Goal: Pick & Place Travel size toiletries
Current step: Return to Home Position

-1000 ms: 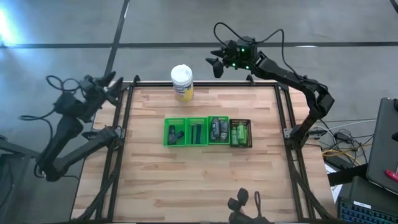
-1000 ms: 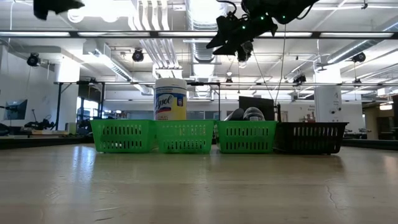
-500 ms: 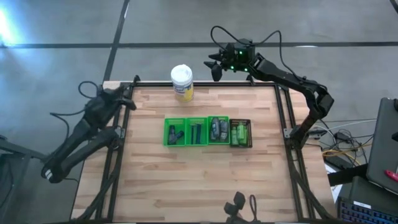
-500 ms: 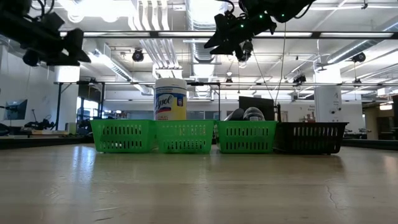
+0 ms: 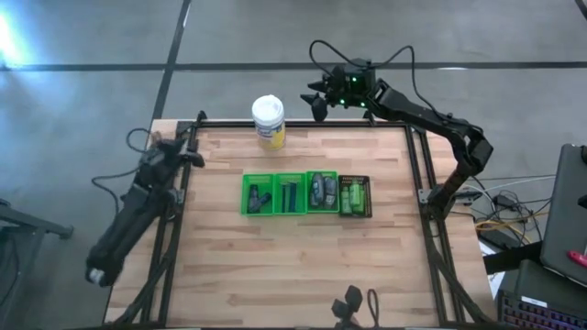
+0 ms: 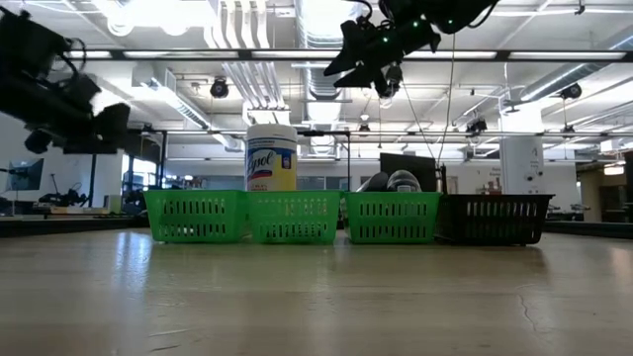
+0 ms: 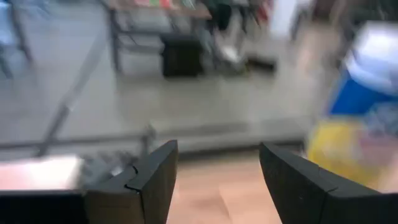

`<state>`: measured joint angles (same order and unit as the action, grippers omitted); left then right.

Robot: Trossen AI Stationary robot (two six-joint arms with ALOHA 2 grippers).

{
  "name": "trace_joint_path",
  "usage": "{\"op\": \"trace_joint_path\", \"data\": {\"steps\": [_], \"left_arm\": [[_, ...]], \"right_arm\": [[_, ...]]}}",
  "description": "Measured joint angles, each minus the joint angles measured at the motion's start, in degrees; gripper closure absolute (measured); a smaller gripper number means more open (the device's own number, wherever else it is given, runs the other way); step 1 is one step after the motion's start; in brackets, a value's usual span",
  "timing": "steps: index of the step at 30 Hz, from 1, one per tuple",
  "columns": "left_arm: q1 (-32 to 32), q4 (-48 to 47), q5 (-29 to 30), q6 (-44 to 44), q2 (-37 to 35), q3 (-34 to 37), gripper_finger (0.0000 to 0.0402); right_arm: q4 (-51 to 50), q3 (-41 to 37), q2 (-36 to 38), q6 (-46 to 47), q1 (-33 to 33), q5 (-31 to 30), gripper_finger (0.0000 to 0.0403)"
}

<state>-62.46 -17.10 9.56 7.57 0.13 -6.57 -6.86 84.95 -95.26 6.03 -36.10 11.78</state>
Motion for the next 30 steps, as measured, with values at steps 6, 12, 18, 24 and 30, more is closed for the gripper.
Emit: {"op": "trace_joint_path", "data": {"steps": [6,12,18,24,30], "left_arm": [[-16.42,3.47,-1.41,0.04,-0.02,1.37,0.017],[-23.39,17.17,2.44,0.0,-0.01,5.11,0.017],[-21.35,22.05,6.29,0.25,-0.03,6.12,0.017],[-23.47,21.98,6.28,0.24,-0.03,6.14,0.017],[-21.01,22.07,7.49,0.18,0.1,6.12,0.017]], "right_arm": [[-0.12,0.0,-0.05,-0.47,0.01,-1.54,0.0144],[-0.25,-0.11,-0.09,-0.62,-0.02,-2.96,0.013],[-0.23,-0.2,-0.09,-0.46,0.05,-2.95,0.0111],[-0.23,-0.2,-0.09,-0.43,0.12,-2.92,0.0091],[-0.22,-0.2,-0.09,-0.44,0.09,-2.94,0.0071]]}}
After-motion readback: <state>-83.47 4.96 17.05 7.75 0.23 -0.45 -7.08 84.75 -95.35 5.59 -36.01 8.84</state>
